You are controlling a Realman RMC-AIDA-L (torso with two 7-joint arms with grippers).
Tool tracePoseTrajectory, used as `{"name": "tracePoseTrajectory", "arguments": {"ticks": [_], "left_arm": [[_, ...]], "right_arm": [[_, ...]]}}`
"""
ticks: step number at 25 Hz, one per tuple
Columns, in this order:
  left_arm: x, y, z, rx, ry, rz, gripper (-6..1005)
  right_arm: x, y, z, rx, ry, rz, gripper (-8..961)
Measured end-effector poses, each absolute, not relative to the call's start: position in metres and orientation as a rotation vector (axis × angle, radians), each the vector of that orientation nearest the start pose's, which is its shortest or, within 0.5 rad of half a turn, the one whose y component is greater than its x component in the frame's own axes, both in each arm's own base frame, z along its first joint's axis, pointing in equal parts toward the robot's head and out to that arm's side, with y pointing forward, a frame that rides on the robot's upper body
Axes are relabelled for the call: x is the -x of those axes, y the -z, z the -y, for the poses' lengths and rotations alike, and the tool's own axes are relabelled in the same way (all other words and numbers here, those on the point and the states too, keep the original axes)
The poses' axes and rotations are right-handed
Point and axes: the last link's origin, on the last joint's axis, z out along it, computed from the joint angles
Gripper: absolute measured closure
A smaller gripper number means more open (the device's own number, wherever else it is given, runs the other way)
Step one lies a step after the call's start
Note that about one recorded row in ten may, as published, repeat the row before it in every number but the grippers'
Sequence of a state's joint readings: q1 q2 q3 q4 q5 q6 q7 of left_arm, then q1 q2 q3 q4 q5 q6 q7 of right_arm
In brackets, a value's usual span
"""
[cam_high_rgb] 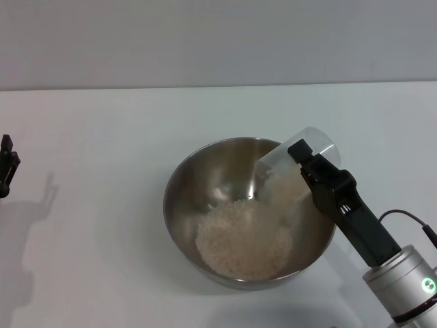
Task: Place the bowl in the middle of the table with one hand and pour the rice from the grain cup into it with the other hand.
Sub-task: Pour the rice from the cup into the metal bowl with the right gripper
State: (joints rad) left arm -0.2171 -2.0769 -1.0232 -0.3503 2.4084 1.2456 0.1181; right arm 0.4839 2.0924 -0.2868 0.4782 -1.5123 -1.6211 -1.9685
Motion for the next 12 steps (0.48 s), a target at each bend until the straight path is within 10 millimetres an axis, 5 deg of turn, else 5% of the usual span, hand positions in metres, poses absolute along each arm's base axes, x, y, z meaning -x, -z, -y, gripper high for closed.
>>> {"name": "tracePoseTrajectory", "arguments": {"ticks": [12], "left_arm": [[0.3421, -0.0009, -0.2839, 1.451, 0.588, 0.398, 165]], "right_arm": [[-0.2309, 0.0868, -0.2499, 1.231, 0.286, 1.263, 945]]}}
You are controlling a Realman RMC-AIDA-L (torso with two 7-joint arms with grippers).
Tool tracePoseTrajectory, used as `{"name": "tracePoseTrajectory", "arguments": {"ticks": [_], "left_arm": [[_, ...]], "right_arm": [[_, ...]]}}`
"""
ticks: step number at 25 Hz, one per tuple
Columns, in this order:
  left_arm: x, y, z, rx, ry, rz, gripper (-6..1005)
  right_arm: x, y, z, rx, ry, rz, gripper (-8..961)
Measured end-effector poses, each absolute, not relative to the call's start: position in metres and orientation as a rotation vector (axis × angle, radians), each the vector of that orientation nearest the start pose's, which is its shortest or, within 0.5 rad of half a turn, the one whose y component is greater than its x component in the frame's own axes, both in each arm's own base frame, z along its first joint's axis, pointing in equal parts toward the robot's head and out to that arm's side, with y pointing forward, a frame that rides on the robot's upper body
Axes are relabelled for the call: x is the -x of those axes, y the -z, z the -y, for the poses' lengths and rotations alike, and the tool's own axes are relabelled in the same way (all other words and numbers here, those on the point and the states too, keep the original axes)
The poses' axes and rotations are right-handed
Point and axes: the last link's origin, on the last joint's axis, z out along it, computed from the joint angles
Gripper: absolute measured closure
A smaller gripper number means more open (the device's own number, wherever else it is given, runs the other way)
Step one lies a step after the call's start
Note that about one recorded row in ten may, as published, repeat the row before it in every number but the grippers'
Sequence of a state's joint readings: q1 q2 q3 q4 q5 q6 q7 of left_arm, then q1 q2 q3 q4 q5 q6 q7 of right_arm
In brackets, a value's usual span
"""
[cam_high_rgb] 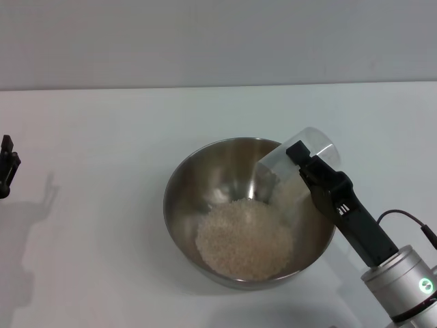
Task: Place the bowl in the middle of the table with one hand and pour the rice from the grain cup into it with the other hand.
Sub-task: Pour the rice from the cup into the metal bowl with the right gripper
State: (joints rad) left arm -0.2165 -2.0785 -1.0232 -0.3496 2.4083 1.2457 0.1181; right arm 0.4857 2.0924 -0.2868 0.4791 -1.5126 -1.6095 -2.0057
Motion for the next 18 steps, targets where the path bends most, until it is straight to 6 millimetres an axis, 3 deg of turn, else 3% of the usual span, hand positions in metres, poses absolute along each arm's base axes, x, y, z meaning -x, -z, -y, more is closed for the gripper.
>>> {"name": "tracePoseTrajectory", "arguments": {"ticks": [18], "left_arm": [[0.341, -0.0009, -0.2852, 1.452, 0.591, 0.395, 165]], "right_arm": [[-0.2331, 0.0905, -0.2479, 1.161, 0.404, 1.37, 945]]}}
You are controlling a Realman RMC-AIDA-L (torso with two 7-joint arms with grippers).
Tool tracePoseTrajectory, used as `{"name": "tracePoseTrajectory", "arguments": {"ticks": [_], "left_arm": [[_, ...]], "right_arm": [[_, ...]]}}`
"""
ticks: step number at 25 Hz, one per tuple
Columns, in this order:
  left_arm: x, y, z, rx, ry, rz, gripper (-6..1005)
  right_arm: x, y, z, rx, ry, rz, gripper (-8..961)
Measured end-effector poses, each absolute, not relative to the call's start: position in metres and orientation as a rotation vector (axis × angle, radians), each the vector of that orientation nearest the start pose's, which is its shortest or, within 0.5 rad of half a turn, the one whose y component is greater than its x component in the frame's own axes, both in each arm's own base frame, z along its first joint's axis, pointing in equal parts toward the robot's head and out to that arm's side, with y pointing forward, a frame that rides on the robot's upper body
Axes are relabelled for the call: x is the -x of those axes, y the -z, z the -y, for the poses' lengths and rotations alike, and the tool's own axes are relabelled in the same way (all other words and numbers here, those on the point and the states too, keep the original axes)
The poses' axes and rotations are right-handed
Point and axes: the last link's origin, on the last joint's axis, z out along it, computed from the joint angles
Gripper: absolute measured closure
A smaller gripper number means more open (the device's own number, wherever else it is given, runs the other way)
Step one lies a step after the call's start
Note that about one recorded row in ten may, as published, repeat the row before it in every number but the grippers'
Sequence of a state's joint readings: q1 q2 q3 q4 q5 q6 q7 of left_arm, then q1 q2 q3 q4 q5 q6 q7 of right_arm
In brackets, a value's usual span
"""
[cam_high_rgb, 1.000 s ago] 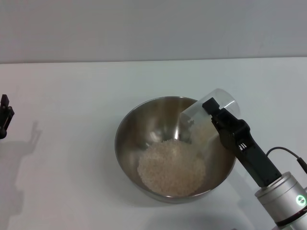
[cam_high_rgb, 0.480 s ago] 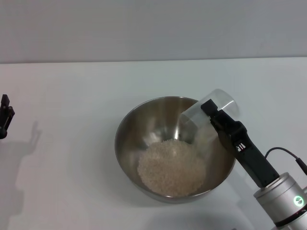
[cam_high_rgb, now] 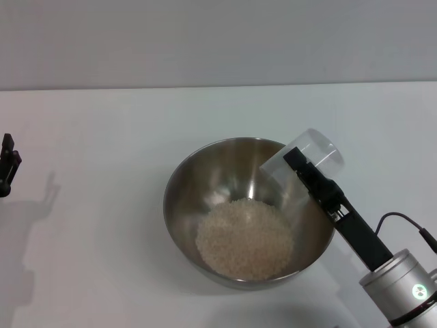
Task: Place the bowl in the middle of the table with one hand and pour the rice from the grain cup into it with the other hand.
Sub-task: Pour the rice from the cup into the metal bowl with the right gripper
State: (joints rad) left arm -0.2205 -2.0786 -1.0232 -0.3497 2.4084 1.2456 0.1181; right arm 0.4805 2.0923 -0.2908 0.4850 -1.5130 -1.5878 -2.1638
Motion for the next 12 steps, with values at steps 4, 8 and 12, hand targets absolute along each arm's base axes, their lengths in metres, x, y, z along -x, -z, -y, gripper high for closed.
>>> {"name": "tracePoseTrajectory", "arguments": {"ticks": [4, 8, 12], "left_arm": [[0.341, -0.0007, -0.2854, 1.453, 0.591, 0.396, 165], [0.3415, -0.0002, -0.2855, 1.455, 0.587, 0.4, 165], [0.3417, -0.0001, -0.2855, 1.456, 0.586, 0.401, 165]], "right_arm": [[-0.2333, 0.0936, -0.2481, 1.142, 0.44, 1.416, 944], [-0.2329, 0.0962, -0.2487, 1.13, 0.466, 1.447, 944], [-0.2323, 0.0974, -0.2493, 1.123, 0.477, 1.463, 944]]}}
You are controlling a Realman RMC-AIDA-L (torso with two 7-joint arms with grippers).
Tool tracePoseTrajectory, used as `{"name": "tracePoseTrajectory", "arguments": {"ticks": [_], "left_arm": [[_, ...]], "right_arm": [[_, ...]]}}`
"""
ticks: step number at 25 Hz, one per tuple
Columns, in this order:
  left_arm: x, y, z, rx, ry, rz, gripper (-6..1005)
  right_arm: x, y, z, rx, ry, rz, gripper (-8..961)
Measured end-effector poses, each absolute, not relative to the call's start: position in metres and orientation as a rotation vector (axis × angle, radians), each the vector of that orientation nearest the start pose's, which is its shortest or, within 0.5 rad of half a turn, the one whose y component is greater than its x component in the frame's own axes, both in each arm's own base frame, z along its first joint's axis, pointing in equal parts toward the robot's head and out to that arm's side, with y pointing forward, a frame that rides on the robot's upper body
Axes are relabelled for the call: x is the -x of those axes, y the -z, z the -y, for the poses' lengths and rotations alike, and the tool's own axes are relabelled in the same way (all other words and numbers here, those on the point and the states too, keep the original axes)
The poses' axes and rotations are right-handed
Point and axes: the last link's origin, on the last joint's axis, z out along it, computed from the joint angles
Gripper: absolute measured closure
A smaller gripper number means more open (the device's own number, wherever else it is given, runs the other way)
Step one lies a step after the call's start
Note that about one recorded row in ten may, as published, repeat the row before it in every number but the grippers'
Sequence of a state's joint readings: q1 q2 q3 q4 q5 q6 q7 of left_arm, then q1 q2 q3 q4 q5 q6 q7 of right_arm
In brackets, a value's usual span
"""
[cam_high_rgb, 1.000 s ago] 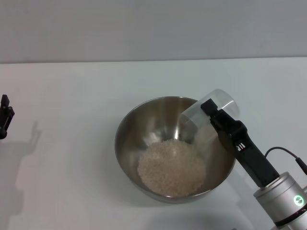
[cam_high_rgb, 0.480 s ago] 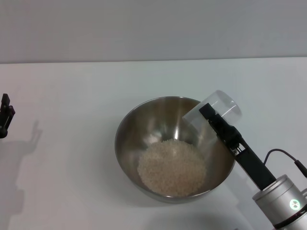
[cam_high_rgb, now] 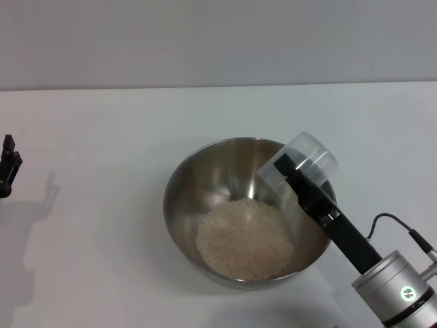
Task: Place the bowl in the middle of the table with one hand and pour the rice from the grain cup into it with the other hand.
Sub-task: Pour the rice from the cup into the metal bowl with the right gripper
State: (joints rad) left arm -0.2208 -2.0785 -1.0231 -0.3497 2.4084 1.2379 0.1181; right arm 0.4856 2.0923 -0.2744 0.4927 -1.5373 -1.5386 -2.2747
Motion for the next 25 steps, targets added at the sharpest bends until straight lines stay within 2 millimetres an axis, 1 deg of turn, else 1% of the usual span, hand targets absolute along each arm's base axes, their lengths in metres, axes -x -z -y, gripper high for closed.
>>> {"name": "tracePoseTrajectory", "arguments": {"ticks": [10, 17, 22, 25], "left_arm": [[0.3418, 0.0001, -0.2855, 1.457, 0.585, 0.402, 165], [0.3408, 0.0021, -0.2851, 1.468, 0.587, 0.399, 165], [0.3407, 0.0022, -0.285, 1.469, 0.587, 0.399, 165], [0.3407, 0.0022, -0.285, 1.469, 0.587, 0.399, 165]], "right_arm": [[-0.2345, 0.1055, -0.2494, 1.07, 0.556, 1.591, 945], [-0.2336, 0.107, -0.2517, 1.042, 0.582, 1.63, 944], [-0.2334, 0.1068, -0.2526, 1.033, 0.596, 1.633, 945], [-0.2283, 0.1043, -0.2541, 1.058, 0.566, 1.564, 945]]}}
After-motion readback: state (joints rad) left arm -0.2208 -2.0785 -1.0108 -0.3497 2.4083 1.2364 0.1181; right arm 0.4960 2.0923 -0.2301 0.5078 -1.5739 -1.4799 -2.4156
